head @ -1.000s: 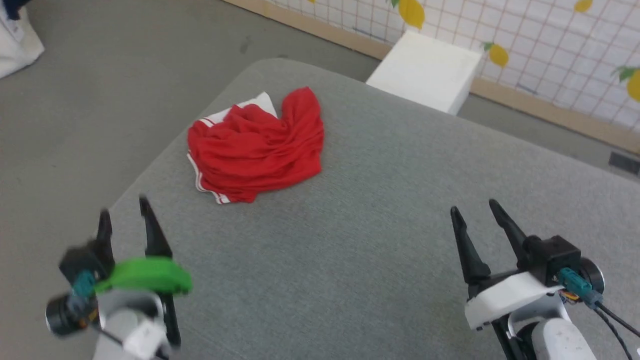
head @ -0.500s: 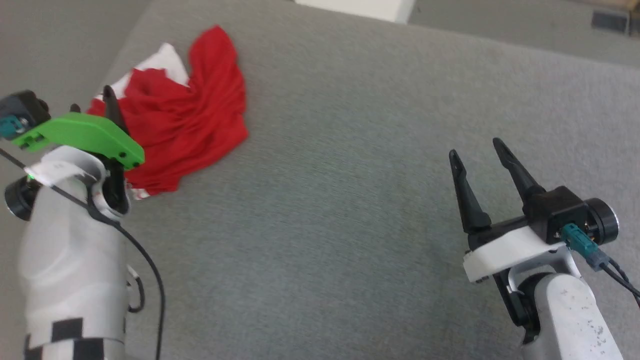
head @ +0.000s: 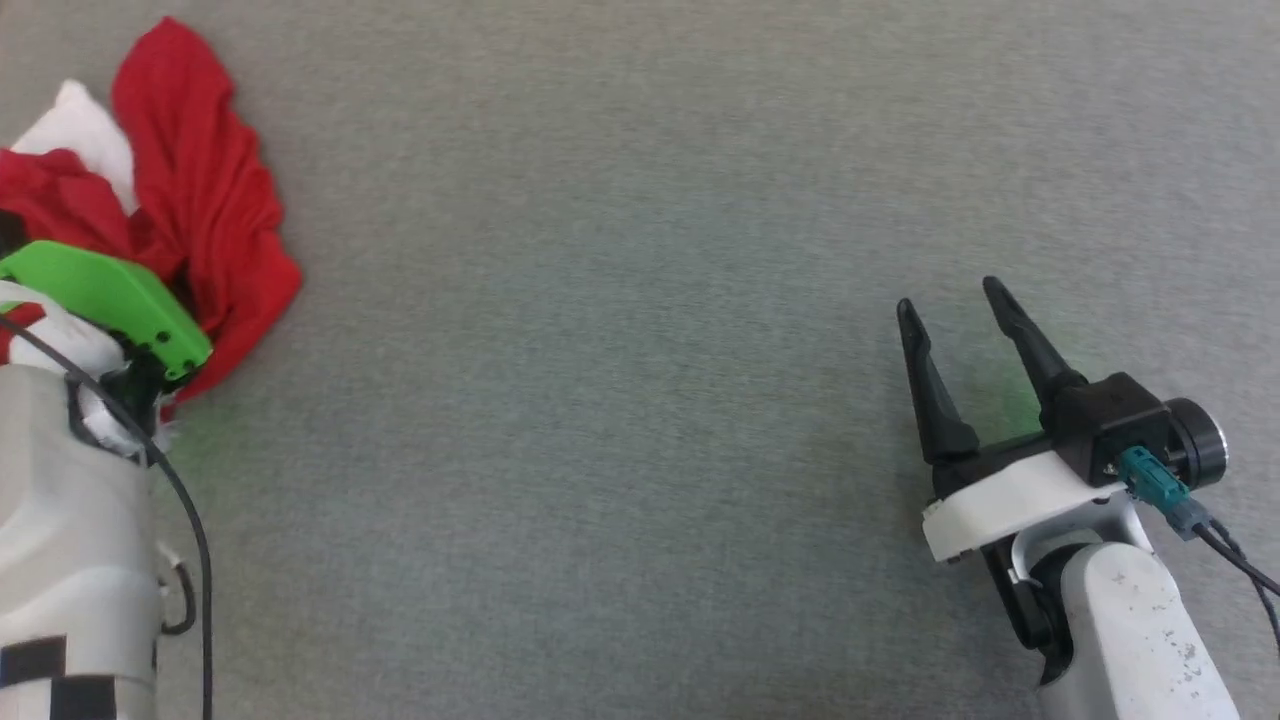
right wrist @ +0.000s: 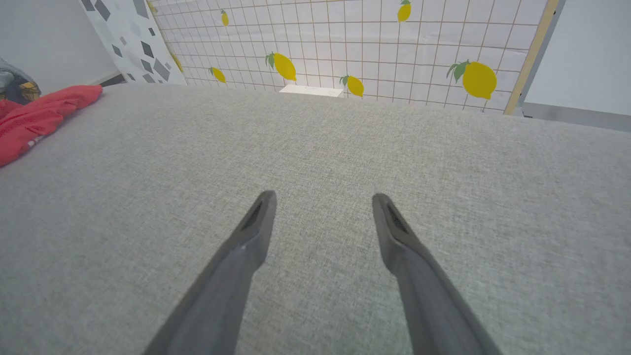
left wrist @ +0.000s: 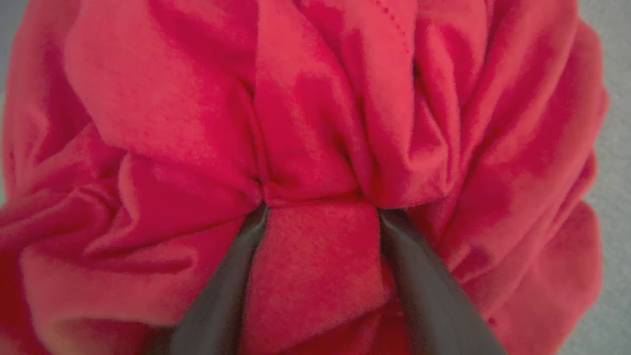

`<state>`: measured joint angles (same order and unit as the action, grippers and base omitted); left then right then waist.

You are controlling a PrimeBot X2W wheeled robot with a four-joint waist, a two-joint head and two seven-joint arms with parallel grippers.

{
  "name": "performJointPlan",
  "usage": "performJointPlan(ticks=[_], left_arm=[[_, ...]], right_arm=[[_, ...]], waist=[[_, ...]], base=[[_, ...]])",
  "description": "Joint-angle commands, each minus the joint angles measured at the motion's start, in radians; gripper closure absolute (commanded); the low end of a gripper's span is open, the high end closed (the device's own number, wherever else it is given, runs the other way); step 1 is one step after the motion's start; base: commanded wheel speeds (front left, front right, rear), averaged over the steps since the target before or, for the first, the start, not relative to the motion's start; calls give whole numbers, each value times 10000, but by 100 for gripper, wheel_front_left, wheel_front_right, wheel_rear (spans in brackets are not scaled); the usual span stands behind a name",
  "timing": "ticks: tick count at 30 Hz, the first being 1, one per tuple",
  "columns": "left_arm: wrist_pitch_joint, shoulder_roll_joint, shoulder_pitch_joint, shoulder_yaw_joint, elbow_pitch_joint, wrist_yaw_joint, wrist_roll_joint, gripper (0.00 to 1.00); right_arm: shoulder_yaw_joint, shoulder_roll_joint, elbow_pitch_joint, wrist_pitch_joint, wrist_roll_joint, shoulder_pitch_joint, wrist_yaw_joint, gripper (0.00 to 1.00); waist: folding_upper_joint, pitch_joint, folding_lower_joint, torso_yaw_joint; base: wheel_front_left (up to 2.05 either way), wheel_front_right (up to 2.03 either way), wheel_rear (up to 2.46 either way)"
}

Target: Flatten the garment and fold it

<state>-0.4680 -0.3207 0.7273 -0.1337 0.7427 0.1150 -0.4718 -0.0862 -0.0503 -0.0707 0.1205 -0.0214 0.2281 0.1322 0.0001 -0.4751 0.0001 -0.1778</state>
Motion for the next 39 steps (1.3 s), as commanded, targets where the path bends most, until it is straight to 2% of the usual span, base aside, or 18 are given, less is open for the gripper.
performJointPlan(ticks=[1,4,9,13,16,22,28,30,34,39], left_arm=[[-81,265,-759,180,301,43,64,100],[1042,-29,-1007,187,-254,151,416,100],[3594,-394,-1157,273,-1276,169,1081,100],[5016,-538,-871,608,-2101,75,1606,100],[5582,-462,-548,891,-2700,-61,1798,100],[5893,99,128,1698,-3975,-439,1940,100],[6002,1399,506,2792,-4766,-823,1770,100],[6032,1884,471,3194,-4812,-977,1658,100],[6041,2478,194,4049,-4606,-1181,1328,100],[5574,2684,-550,5451,-3791,-1269,707,100]], right_arm=[[-24,1,-92,114,-114,27,-15,0],[-35,1,-347,218,-279,-145,-15,0],[36,1,-805,416,-620,-574,-15,0],[122,1,-1036,526,-858,-935,-15,0],[144,1,-1119,571,-1014,-1171,-15,0],[258,1,-1153,616,-1237,-1514,-15,0],[369,1,-1098,616,-1299,-1636,-15,0],[403,1,-1079,608,-1289,-1639,-15,0],[476,1,-1004,585,-1272,-1614,-15,0],[536,1,-893,540,-1245,-1594,-15,0]], waist=[[-1,436,-1,128],[-1,1113,-1,51],[-1,2478,-1,-86],[-1,3387,-1,-85],[-1,3892,-1,39],[-1,4452,-1,605],[-1,4525,-1,1500],[-1,4508,-1,1835],[-1,4388,-1,2487],[-1,4171,-1,3116]], base=[[0,0,0],[0,0,0],[0,0,0],[0,0,0],[0,0,0],[0,0,0],[0,0,0],[0,0,0],[0,0,0],[0,0,0]])
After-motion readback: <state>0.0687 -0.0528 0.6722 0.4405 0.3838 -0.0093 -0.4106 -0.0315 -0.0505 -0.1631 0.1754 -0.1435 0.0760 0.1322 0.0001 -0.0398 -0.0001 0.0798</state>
